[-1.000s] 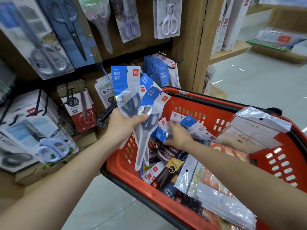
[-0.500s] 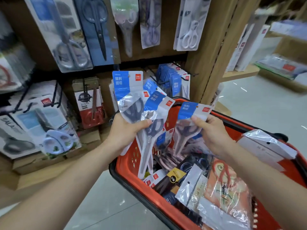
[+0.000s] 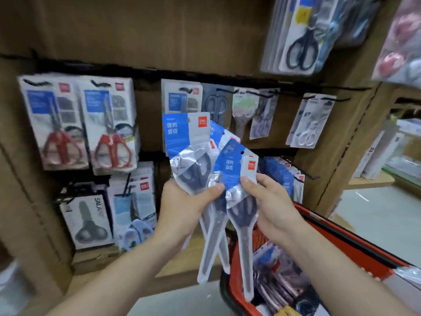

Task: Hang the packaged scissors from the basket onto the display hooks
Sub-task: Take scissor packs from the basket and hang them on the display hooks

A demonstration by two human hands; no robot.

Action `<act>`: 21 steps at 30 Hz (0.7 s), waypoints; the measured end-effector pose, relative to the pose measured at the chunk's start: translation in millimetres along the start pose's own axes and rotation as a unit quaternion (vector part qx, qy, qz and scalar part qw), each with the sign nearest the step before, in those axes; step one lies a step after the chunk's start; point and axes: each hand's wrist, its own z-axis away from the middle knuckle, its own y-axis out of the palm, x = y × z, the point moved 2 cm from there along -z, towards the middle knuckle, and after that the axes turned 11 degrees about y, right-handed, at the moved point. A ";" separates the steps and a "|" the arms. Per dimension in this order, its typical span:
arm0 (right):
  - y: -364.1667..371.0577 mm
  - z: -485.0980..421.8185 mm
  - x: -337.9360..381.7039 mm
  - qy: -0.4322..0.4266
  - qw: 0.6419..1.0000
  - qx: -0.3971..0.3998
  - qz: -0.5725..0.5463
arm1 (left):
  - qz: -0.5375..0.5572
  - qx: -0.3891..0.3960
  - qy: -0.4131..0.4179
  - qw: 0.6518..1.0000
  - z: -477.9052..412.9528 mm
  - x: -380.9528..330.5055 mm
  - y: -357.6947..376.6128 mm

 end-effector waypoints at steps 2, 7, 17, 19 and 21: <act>34.1 -2.5 1.6 0.016 0.999 0.032 -0.013 | -0.017 -0.022 0.023 0.999 -6.7 -18.5 -20.5; 105.8 -13.8 3.6 0.000 1.000 0.011 -0.012 | 0.006 -0.068 0.020 0.997 -22.5 -49.5 -69.8; 211.9 6.7 28.4 -0.074 0.995 0.064 0.013 | -0.011 -0.108 0.101 0.989 -43.4 -102.5 -146.2; 227.2 10.8 40.8 -0.095 0.992 0.078 0.018 | -0.013 -0.130 0.122 0.984 -46.4 -119.9 -160.8; 246.0 12.9 58.4 -0.118 0.989 0.085 0.026 | -0.011 -0.162 0.134 0.978 -49.4 -138.7 -180.5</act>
